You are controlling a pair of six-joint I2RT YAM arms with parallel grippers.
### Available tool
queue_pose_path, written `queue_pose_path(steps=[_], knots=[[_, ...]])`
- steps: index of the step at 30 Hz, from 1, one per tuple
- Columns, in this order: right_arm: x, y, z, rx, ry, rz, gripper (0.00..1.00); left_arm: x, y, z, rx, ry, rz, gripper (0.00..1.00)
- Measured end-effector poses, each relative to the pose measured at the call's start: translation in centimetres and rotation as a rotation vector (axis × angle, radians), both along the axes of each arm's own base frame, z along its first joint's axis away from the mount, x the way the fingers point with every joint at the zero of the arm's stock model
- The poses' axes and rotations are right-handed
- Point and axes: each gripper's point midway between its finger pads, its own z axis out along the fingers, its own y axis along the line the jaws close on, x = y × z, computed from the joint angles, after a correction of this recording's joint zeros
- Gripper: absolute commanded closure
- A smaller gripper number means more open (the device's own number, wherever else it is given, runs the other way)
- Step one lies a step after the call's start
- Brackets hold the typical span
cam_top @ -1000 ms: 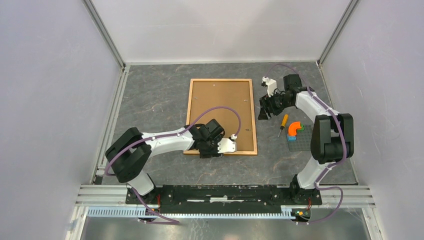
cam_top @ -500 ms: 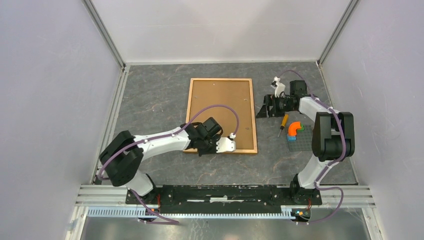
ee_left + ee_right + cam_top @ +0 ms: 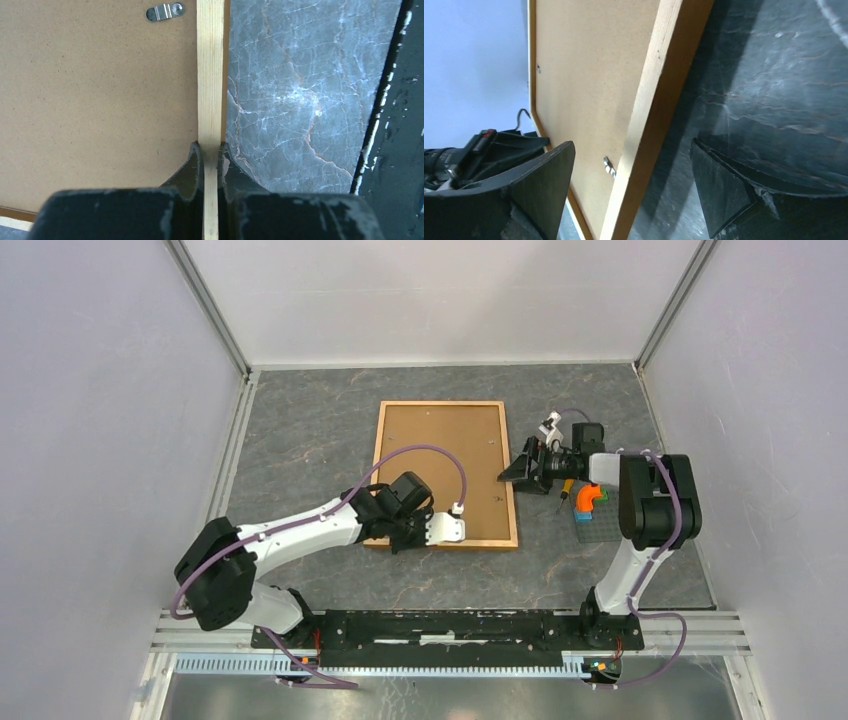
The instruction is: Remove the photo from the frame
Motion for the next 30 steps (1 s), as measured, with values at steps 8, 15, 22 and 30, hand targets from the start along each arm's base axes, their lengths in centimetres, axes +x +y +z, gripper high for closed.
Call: queue_pose_path(steps=[8,15,22,30], knots=[[-1.7,3.8,-0.1,0.200,0.117,-0.013,0.21,-1.2,0.1,0.6,-0.023,0.039,-0.022,0.98],[-1.6,5.3,-0.5,0.285,0.194,-0.054,0.31,-1.6,0.1,0.9,-0.031,0.052,-0.031,0.98],[-1.3,6.2,-0.5,0.348,0.235,-0.086,0.34,-1.9,0.2,0.9,-0.030,0.063,-0.038,0.98],[-1.5,7.2,-0.4,0.380,0.248,-0.085,0.61,-2.3,0.8,0.7,-0.005,0.074,-0.047,0.98]])
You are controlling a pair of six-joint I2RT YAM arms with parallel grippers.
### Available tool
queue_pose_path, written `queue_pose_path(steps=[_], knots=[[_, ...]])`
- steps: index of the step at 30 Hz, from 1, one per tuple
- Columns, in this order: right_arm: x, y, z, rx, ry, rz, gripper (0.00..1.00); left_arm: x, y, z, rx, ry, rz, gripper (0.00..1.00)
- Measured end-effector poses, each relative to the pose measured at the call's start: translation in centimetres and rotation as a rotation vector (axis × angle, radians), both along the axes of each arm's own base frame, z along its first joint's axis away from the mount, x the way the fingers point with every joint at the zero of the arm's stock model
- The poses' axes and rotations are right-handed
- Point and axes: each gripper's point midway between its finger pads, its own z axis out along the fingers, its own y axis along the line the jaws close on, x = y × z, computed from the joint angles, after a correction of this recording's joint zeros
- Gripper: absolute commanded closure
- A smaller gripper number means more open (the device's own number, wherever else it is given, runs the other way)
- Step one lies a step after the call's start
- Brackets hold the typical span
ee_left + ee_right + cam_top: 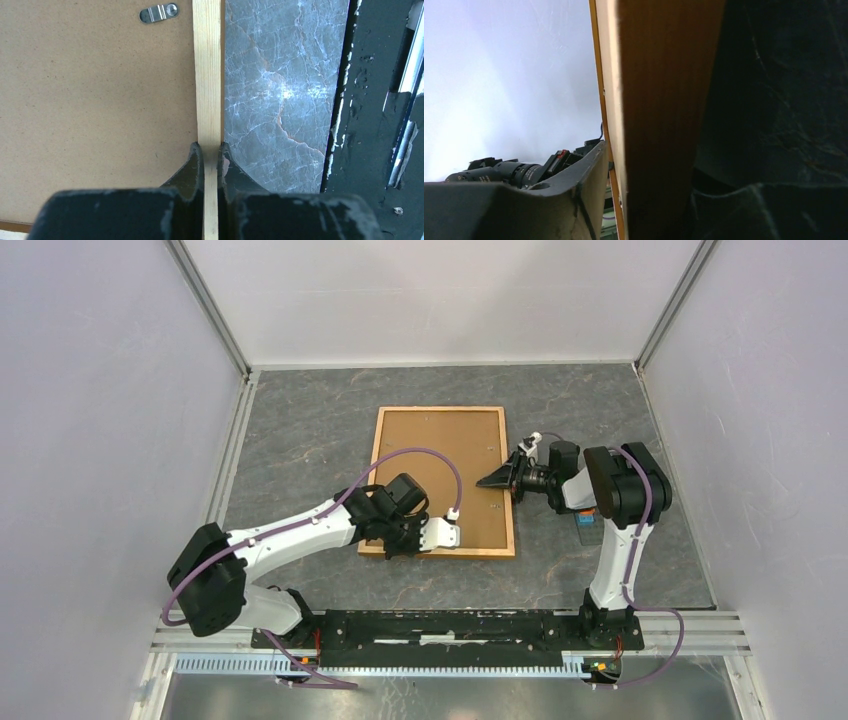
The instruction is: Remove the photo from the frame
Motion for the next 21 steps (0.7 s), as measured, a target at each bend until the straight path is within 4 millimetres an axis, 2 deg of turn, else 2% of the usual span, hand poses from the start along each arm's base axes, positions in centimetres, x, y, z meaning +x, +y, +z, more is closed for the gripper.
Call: queue_pose_path(steps=[4,7,14,16,17,21], knots=[[0.1,0.1,0.2,0.007,0.008,-0.007,0.80,0.0,0.2,-0.1,0.009,0.000,0.002,0.98],[0.2,0.0,0.4,0.012,0.002,-0.011,1.00,0.1,0.3,0.0,0.011,-0.009,0.006,0.93],[0.3,-0.4,1.9,0.017,-0.039,-0.021,1.00,1.0,0.7,0.2,0.032,-0.048,0.049,0.30],[0.4,-0.4,2.7,0.017,-0.078,-0.014,1.00,1.6,0.8,0.8,0.039,-0.055,0.083,0.07],[0.4,-0.5,3.0,0.014,-0.087,-0.014,1.00,1.9,0.8,1.3,0.036,-0.058,0.096,0.00],[1.5,-1.2,4.0,-0.033,-0.117,-0.016,1.00,4.3,1.0,4.6,-0.013,-0.051,0.219,0.00]])
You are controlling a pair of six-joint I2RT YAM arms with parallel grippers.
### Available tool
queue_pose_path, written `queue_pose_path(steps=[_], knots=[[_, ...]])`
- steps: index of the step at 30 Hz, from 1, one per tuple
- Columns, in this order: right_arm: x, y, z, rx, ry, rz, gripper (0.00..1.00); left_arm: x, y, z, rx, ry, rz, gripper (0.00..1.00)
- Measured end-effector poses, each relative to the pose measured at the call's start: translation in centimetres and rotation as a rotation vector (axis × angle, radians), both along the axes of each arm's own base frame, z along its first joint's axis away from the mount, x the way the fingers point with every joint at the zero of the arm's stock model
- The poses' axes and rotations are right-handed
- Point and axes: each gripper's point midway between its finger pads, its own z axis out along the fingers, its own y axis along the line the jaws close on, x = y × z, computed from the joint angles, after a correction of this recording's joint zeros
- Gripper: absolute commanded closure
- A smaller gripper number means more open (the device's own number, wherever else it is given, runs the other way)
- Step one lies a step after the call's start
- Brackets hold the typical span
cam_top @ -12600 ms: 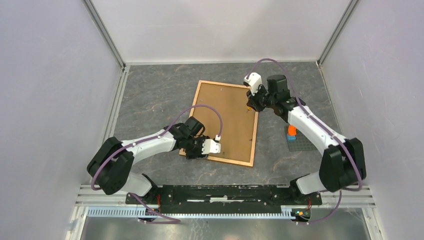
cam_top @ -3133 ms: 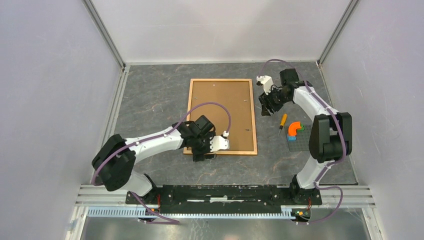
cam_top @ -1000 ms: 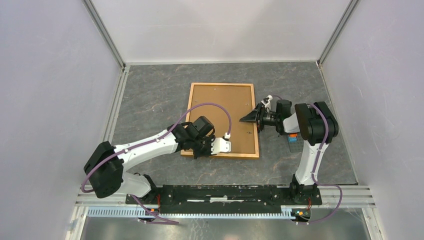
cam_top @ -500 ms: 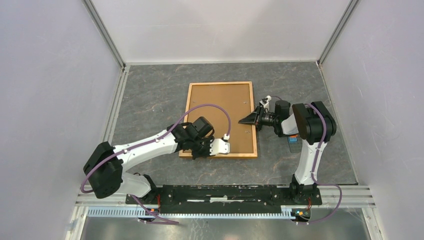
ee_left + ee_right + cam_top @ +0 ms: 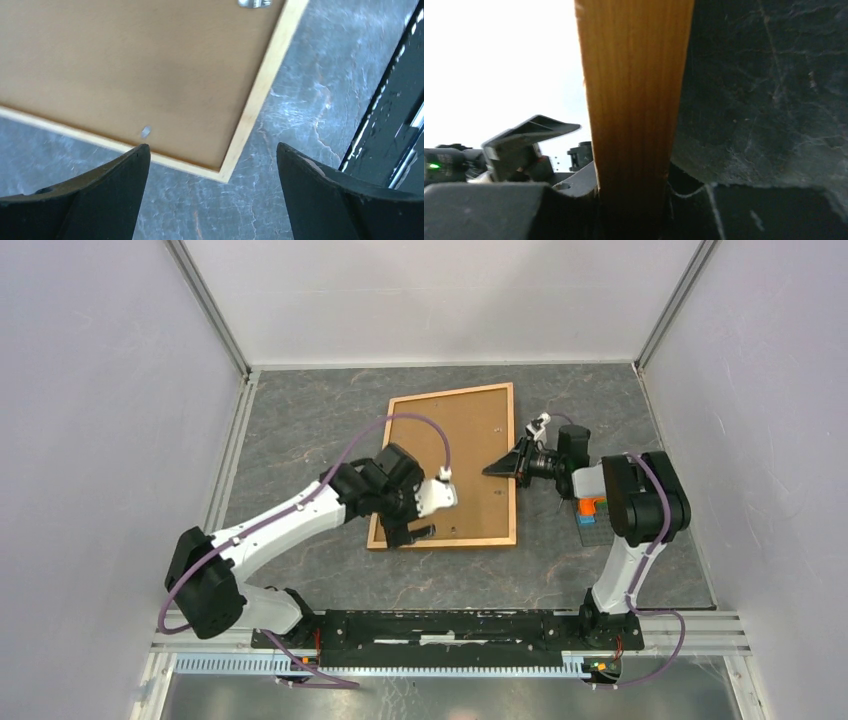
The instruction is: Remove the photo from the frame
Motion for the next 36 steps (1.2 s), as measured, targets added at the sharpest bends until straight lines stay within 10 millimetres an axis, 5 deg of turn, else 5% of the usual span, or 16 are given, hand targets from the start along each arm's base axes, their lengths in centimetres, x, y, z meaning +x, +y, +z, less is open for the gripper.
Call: queue_pose_path(steps=[11,27,36], knots=[[2.3,-1.8,4.2,-0.252,-0.103,0.073,1.00,8.3,4.9,7.3,-0.163,-0.036,0.427,0.00],[3.5,-3.6,13.3,-0.482,-0.469,0.187,1.00,14.7,13.8,7.4,-0.187,-0.049,0.929,0.00],[3.2,-2.6,19.3,-0.622,-0.780,0.238,1.00,18.3,19.4,7.5,-0.253,-0.025,1.189,0.00]])
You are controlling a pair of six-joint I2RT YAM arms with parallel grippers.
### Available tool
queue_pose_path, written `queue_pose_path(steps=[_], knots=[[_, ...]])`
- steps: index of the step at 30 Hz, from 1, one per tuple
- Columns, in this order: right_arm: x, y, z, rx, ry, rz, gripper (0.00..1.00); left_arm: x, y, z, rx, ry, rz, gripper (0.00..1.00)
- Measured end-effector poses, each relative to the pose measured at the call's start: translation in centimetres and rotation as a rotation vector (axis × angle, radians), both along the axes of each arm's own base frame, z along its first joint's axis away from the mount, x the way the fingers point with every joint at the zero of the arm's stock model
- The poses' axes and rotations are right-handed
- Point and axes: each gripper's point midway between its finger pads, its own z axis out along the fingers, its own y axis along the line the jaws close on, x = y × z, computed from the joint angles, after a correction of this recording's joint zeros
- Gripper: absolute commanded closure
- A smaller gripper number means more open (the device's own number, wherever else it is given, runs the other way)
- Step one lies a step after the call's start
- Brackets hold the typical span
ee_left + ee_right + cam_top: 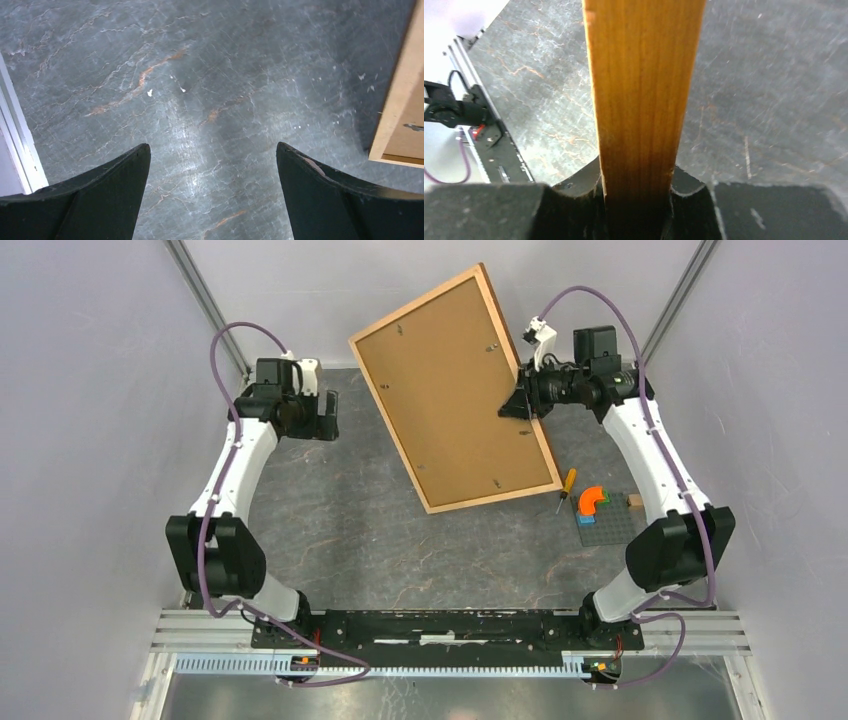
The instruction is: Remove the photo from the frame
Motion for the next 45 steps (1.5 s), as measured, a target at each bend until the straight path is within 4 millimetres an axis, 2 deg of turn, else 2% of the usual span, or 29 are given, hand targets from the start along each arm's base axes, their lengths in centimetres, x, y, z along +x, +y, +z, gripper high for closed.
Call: queue_pose_path(steps=[4,10,15,21,28,30,33,37,41,45], knots=[[0.1,0.5,2.3,-0.060,-0.141,0.031,1.00,0.9,1.3,-0.4,-0.044,0.020,0.071,0.00],[0.6,0.6,4.7,-0.141,-0.329,0.043,1.00,1.7,3.1,-0.5,-0.066,0.024,0.132,0.00],[1.0,1.4,5.4,-0.239,-0.448,0.060,1.00,1.9,4.1,-0.6,-0.086,0.030,0.163,0.00],[0.7,3.9,5.4,-0.382,-0.589,0.117,1.00,1.9,4.6,-0.5,-0.097,0.030,0.186,0.00],[-1.6,6.9,3.0,-0.559,-0.757,0.203,1.00,1.8,5.3,-0.5,-0.105,0.030,0.212,0.00],[-2.6,7.1,1.5,-0.600,-0.812,0.231,1.00,1.8,5.6,-0.5,-0.107,0.030,0.222,0.00],[-3.6,7.6,0.6,-0.626,-0.876,0.247,1.00,1.9,6.4,-0.6,-0.110,0.031,0.244,0.00],[-5.1,7.9,-2.1,-0.676,-0.958,0.255,1.00,2.6,8.6,-0.5,-0.129,0.027,0.313,0.00],[-6.2,8.2,-5.3,-0.725,-1.039,0.271,1.00,2.4,11.4,-1.0,-0.146,0.037,0.400,0.00],[-7.3,8.2,-8.3,-0.775,-1.112,0.295,1.00,2.1,12.9,-1.4,-0.148,0.046,0.438,0.00]])
